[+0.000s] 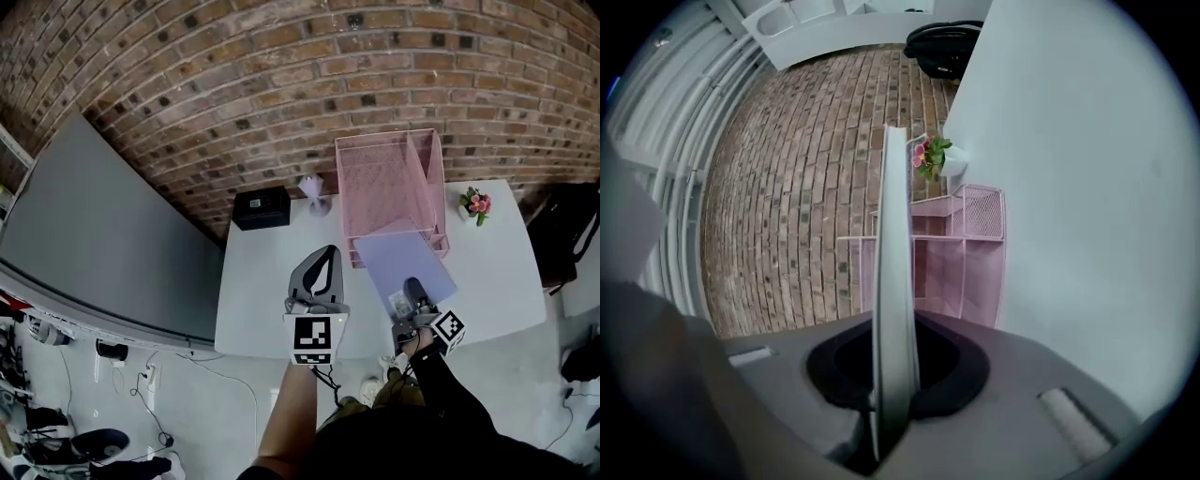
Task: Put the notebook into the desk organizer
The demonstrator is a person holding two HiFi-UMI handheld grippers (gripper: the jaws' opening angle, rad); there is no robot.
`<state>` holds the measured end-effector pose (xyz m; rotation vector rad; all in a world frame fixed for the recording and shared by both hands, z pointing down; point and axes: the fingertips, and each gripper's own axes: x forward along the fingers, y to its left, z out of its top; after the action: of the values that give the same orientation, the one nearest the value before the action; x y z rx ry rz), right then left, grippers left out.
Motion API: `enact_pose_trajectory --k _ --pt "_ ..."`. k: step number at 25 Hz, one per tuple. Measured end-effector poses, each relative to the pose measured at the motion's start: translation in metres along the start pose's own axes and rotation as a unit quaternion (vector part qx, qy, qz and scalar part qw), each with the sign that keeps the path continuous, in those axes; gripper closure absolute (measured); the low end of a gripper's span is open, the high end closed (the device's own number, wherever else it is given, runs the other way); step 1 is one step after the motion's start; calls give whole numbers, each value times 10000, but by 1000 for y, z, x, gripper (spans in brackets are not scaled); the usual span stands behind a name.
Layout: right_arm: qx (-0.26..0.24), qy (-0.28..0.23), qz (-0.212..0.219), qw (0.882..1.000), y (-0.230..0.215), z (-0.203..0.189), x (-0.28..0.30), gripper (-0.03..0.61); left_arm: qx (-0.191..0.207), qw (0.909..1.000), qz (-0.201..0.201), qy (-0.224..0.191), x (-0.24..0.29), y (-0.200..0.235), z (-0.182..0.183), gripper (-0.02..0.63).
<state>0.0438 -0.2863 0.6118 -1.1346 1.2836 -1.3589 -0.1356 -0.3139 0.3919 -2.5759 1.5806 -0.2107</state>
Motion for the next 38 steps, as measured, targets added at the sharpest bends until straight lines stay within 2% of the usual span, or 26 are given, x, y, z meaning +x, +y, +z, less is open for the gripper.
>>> enact_pose_trajectory --k 3,5,10,13,17,22,25,27,29,31,34,36,38 --pt "227 -7 -92 9997 0 -8 6 549 -32 10000 55 20 0 4 -3 606" --pt "150 -14 -202 9997 -1 -12 11 549 -34 10000 82 34 0 6 -5 606" --pt "-930 191 -657 9933 -1 -17 18 549 -26 9999 128 37 0 12 -7 606" --pt "-1102 319 -856 9897 -3 -21 17 541 -44 9999 158 38 0 16 -8 606" --pt "-1278 642 -830 9862 -4 -38 8 535 -69 9999 153 30 0 19 -8 606" --pt "-1775 1162 -662 9750 0 -61 1 514 -89 9998 150 -21 0 21 -5 606" --pt "-2011 1641 -463 9646 5 -77 -4 483 -93 9998 146 -41 -2 21 -5 606" --pt "-2034 2014 -461 9570 0 -89 -8 483 -102 9998 149 -58 -3 22 -5 606" --pt "-1952 2180 -606 9543 -7 -95 -10 488 -103 9998 154 -75 -5 23 -3 606" --pt "-1829 2134 -761 9567 -12 -93 -11 526 -98 9998 162 -77 -5 24 -1 606" --pt "-1731 2048 -892 9592 -17 -93 -9 540 -76 9998 184 -66 -7 25 -2 606" --pt "-1647 1992 -841 9624 -16 -93 -8 541 -67 9997 205 -63 -8 25 -3 606" --pt "-1388 1890 -597 9703 -8 -94 -4 548 -62 9997 221 -69 -9 26 -3 606"
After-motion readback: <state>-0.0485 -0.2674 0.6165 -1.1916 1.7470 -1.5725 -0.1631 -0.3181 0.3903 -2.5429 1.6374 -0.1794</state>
